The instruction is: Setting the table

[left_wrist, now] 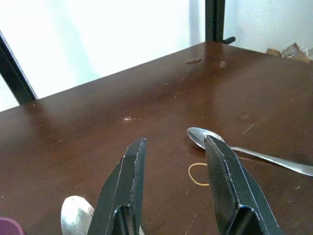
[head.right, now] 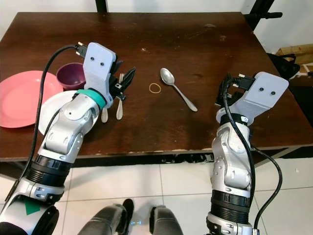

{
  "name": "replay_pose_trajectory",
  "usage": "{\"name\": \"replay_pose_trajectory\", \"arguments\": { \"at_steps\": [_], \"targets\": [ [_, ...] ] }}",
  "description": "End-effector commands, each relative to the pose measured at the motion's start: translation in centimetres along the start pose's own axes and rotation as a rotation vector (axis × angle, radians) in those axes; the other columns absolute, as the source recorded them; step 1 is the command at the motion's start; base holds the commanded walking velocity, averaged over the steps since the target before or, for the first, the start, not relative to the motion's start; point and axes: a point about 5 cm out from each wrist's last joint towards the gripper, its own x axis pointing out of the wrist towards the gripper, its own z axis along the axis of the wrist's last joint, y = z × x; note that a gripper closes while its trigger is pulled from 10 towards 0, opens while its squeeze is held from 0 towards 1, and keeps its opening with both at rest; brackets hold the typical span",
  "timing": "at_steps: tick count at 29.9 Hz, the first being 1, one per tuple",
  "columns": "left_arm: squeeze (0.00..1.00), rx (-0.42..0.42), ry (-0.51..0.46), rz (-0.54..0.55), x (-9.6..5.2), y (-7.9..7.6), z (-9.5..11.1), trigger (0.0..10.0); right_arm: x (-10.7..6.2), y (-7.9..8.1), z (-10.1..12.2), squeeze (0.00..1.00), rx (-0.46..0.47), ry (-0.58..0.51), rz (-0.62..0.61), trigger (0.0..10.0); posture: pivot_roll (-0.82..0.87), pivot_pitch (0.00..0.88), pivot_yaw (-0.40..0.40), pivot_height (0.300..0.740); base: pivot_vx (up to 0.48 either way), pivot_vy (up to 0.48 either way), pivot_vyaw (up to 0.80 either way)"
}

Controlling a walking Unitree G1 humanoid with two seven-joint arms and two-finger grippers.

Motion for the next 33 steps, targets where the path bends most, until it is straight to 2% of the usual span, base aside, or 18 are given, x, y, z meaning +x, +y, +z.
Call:
{"name": "replay_pose_trajectory", "arguments": {
  "at_steps": [1,12,29,33],
  "targets": [
    [0.0,0.003,0.013,0.007,0.02,0.13,-0.31,10.0,-0.23,-0.4,-0.39,0.0,-0.013,0.019,-0.013,10.0,-0.03,0.091,0.051,0.74,0.0,0.0,0.0],
    [0.0,0.016,0.043,0.056,0.38,0.65,-0.59,10.0,-0.31,-0.29,-0.39,0.0,-0.011,0.02,-0.006,10.0,-0.03,0.095,0.05,0.74,0.232,-0.201,0.0],
    [0.0,-0.002,0.055,0.078,0.47,0.8,-0.76,10.0,-0.26,-0.37,-0.46,0.0,-0.014,0.026,0.0,10.0,-0.04,0.099,0.041,0.74,0.0,0.0,0.0],
    [0.0,-0.005,0.053,0.079,0.5,0.78,-0.78,10.0,-0.24,-0.43,-0.47,0.0,-0.015,0.026,0.001,10.0,-0.04,0.099,0.041,0.74,0.0,-0.387,0.0]
  ]
}}
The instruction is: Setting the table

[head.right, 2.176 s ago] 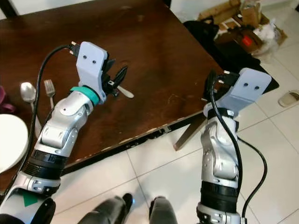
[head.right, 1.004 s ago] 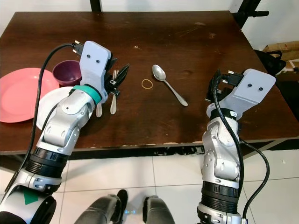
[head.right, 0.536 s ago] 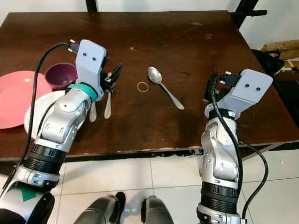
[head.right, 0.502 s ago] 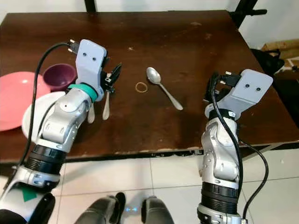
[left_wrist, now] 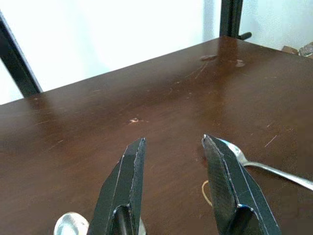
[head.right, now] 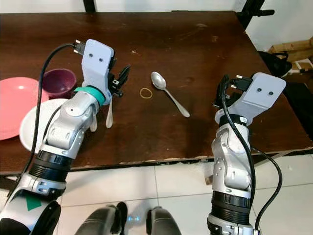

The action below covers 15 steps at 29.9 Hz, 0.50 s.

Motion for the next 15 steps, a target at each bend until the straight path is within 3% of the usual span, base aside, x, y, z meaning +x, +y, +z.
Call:
{"name": "replay_pose_trajectory", "arguments": {
  "at_steps": [1,8,15],
  "targets": [
    [0.0,-0.002,0.026,0.002,-0.07,-0.08,-0.65,10.0,-0.1,-0.49,-0.26,0.0,-0.011,0.016,-0.014,10.0,-0.04,0.099,0.041,0.74,0.0,-0.424,0.0],
    [0.0,-0.006,0.03,0.007,-0.03,0.02,-0.68,10.0,-0.13,-0.5,-0.26,0.0,-0.011,0.016,-0.013,10.0,-0.04,0.099,0.042,0.74,0.0,-0.438,0.0],
    [0.0,-0.032,0.026,0.015,0.05,0.17,-0.48,10.0,-0.17,-0.44,-0.26,0.0,-0.013,0.017,-0.012,10.0,-0.04,0.099,0.041,0.74,0.0,0.0,0.0]
  ]
}}
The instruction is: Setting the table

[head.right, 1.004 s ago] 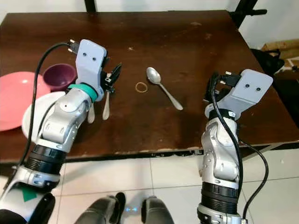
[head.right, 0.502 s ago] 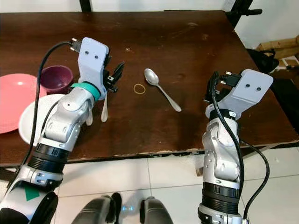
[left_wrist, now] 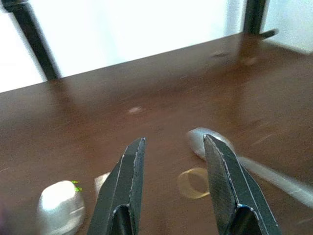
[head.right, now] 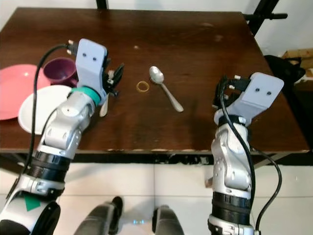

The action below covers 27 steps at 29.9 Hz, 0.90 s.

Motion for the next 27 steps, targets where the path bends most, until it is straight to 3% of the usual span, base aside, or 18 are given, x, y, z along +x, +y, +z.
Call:
{"name": "replay_pose_trajectory", "arguments": {
  "at_steps": [1,12,14,18,20,21,23,24,25,27],
  "targets": [
    [0.0,-0.003,0.017,-0.002,0.0,0.1,-0.3,10.0,-0.2,-0.3,-0.2,0.0,-0.004,0.009,-0.012,10.0,-0.04,0.099,0.041,0.74,0.0,0.0,0.0],
    [0.0,-0.012,0.026,-0.006,0.0,0.2,-0.4,10.0,-0.3,0.2,-0.4,0.0,-0.001,0.023,0.027,10.0,-0.04,0.096,0.043,0.74,0.0,0.0,0.0],
    [0.0,0.008,0.055,-0.031,-0.2,0.2,-0.7,10.0,-0.8,2.2,-1.2,0.0,-0.001,0.087,0.189,10.0,-0.04,0.095,0.047,0.74,0.0,0.0,0.0],
    [0.0,0.02,0.061,-0.052,-0.4,0.4,-0.8,10.0,-0.9,2.7,-1.5,0.0,0.004,0.106,0.225,10.0,-0.03,0.096,0.046,0.74,0.0,0.0,0.0],
    [0.0,0.034,0.071,-0.094,-0.8,0.9,-0.8,10.0,-0.9,3.3,-2.0,0.0,-0.02,0.147,0.269,10.0,-0.02,0.097,0.042,0.74,0.0,0.0,0.0],
    [0.0,0.036,0.08,-0.173,-1.4,1.6,-0.7,10.0,-0.6,4.0,-2.5,0.0,-0.045,0.175,0.318,10.0,-0.01,0.098,0.039,0.74,0.0,0.0,0.0],
    [0.0,0.036,0.08,-0.173,-1.4,1.6,-0.7,10.0,-0.6,4.0,-2.5,0.0,-0.045,0.175,0.318,10.0,-0.01,0.098,0.039,0.74,0.0,0.0,0.0],
    [0.0,0.044,0.092,-0.251,-2.2,2.7,-0.6,10.0,-0.2,4.8,-2.9,0.0,-0.077,0.193,0.373,10.0,0.0,0.102,0.034,0.74,0.0,0.0,0.0],
    [0.0,0.044,0.092,-0.251,-2.2,2.7,-0.6,10.0,-0.2,4.8,-2.9,0.0,-0.077,0.193,0.373,10.0,0.0,0.102,0.034,0.74,0.0,0.0,0.0],
    [0.0,0.117,0.1,-0.406,-4.1,5.8,0.6,10.0,1.7,7.1,-3.7,0.0,-0.124,0.257,0.53,10.0,0.03,0.116,0.016,0.74,0.0,0.0,0.0]
  ]
}}
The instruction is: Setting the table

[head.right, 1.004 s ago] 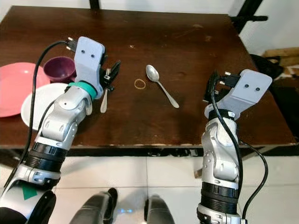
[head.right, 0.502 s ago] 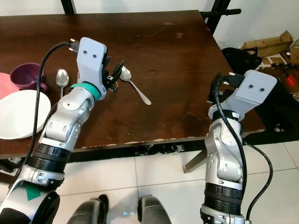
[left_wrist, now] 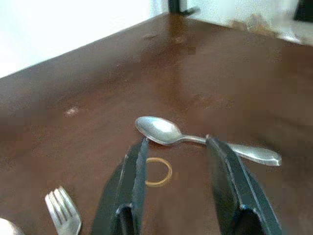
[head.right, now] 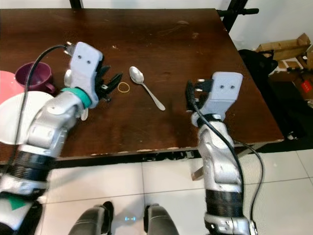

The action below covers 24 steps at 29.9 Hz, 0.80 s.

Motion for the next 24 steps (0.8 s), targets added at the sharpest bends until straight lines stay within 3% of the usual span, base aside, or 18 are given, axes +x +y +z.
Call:
{"name": "replay_pose_trajectory", "arguments": {
  "at_steps": [1,2,8,9,12,16,24],
  "targets": [
    [0.0,0.023,-0.001,-0.117,-1.4,0.6,0.4,10.0,1.2,0.6,-0.9,0.0,-0.027,0.075,0.094,10.0,0.03,0.116,0.016,0.74,0.0,0.0,0.0],
    [0.0,0.059,0.007,-0.147,-2.3,1.6,0.8,10.0,2.3,1.1,-1.0,0.0,-0.049,0.101,0.146,10.0,0.04,0.118,0.011,0.74,0.0,0.0,0.0],
    [0.0,0.099,0.021,-0.167,-3.4,2.5,1.2,10.0,3.7,2.1,-1.7,0.0,-0.031,0.166,0.245,10.0,0.08,0.139,-0.007,0.74,0.0,0.0,0.0],
    [0.0,0.104,0.035,-0.181,-4.0,2.1,1.1,10.0,4.4,3.1,-2.6,0.0,0.003,0.214,0.312,10.0,0.09,0.151,-0.011,0.74,0.0,0.0,0.0],
    [0.0,0.102,0.04,-0.19,-4.2,1.3,0.9,10.0,4.6,3.6,-3.1,0.0,0.022,0.236,0.339,10.0,0.1,0.162,-0.015,0.74,0.0,0.0,0.0],
    [0.0,0.091,0.04,-0.202,-4.4,0.5,0.9,10.0,4.7,3.6,-3.4,0.0,-0.01,0.25,0.339,10.0,0.12,0.196,-0.015,0.74,0.0,0.0,0.0],
    [0.0,0.086,0.048,-0.252,-5.3,0.5,1.9,10.0,5.5,2.9,-3.3,0.0,-0.062,0.242,0.346,10.0,0.14,0.238,-0.003,0.74,0.0,0.0,0.0]
  ]
}}
